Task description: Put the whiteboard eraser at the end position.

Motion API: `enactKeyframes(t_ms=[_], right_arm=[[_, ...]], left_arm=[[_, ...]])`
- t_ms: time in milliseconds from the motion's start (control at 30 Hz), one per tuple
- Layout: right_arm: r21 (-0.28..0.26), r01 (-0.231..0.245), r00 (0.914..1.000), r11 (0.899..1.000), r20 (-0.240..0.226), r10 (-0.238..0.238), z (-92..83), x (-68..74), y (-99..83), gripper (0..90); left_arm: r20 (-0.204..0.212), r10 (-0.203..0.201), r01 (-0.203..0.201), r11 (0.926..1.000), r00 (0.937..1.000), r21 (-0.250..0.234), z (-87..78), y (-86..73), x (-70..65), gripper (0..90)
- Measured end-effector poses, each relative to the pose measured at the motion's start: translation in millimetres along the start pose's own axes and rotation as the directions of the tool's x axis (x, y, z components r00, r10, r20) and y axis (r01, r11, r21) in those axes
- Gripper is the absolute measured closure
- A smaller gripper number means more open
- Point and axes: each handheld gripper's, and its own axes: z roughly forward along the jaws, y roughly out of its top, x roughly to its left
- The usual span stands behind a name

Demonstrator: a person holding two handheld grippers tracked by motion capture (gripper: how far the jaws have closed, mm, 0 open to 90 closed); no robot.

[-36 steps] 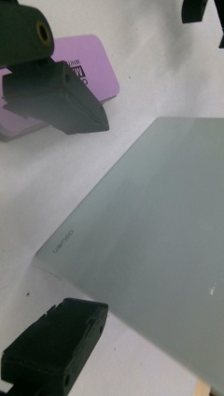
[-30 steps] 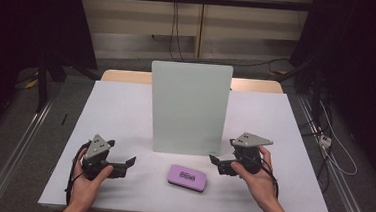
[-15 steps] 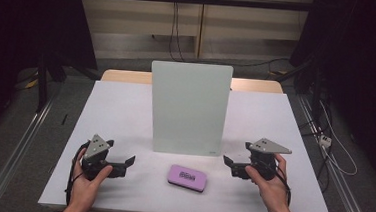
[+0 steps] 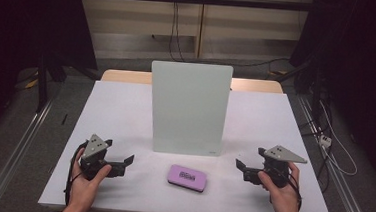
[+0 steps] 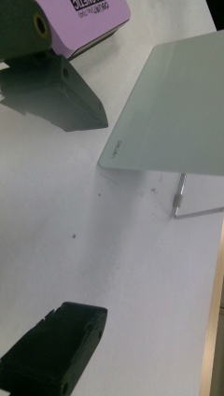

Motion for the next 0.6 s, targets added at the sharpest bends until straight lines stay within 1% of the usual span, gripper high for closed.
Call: enactKeyframes(t_ms=[100, 200, 267, 333, 400, 467, 500, 533, 600], right_arm=[[-0.004, -0.012, 0.9999, 1.000, 0.012, 0.012, -3.3, -3.5, -4.5, 8.2], [-0.003, -0.014, 0.9996, 1.000, 0.023, 0.014, -6.9, -5.0, -8.9, 8.2], [0.000, -0.011, 0.9995, 1.000, 0.030, 0.011, -9.0, -3.0, -10.8, 8.2], [-0.010, -0.006, 0.9994, 1.000, 0.033, 0.007, -11.8, 0.4, -13.3, 8.1], [-0.016, -0.003, 0.9994, 1.000, 0.034, 0.004, -13.6, 0.1, -16.8, 8.1], [-0.015, -0.002, 0.9989, 1.000, 0.046, 0.003, -14.2, -1.4, -21.2, 8.2], [-0.013, -0.006, 0.9990, 1.000, 0.044, 0.006, -14.3, -2.3, -23.2, 8.2], [-0.012, -0.011, 0.9992, 1.000, 0.039, 0.011, -14.7, -2.8, -24.6, 8.2], [-0.016, -0.004, 0.9992, 1.000, 0.040, 0.004, -14.4, -3.9, -26.0, 8.1]], left_arm=[[-0.005, 0.000, 0.000, 1.0000, 1.0000, -0.003, -0.5, 0.0, 0.3, 5.3], [-0.013, 0.003, -0.003, 1.0000, 0.9999, 0.003, -0.2, -0.2, 0.3, 5.3], [-0.012, 0.006, -0.006, 0.9999, 0.9999, 0.011, -0.1, -0.5, 1.3, 5.3], [-0.012, 0.005, -0.005, 0.9999, 0.9999, 0.009, 0.1, -0.5, 1.3, 5.2], [-0.016, 0.005, -0.005, 1.0000, 0.9999, 0.004, -0.5, -0.4, 1.2, 5.2], [-0.016, 0.008, -0.008, 0.9999, 0.9998, 0.007, -1.4, -0.4, 1.6, 5.3], [-0.015, 0.005, -0.005, 1.0000, 0.9999, 0.000, -1.5, -0.5, 1.5, 5.3], [-0.015, 0.005, -0.005, 1.0000, 0.9999, 0.003, -1.9, -0.3, 1.7, 5.2], [-0.012, -0.002, 0.002, 1.0000, 0.9999, -0.001, -1.8, 0.0, 1.8, 5.3]])
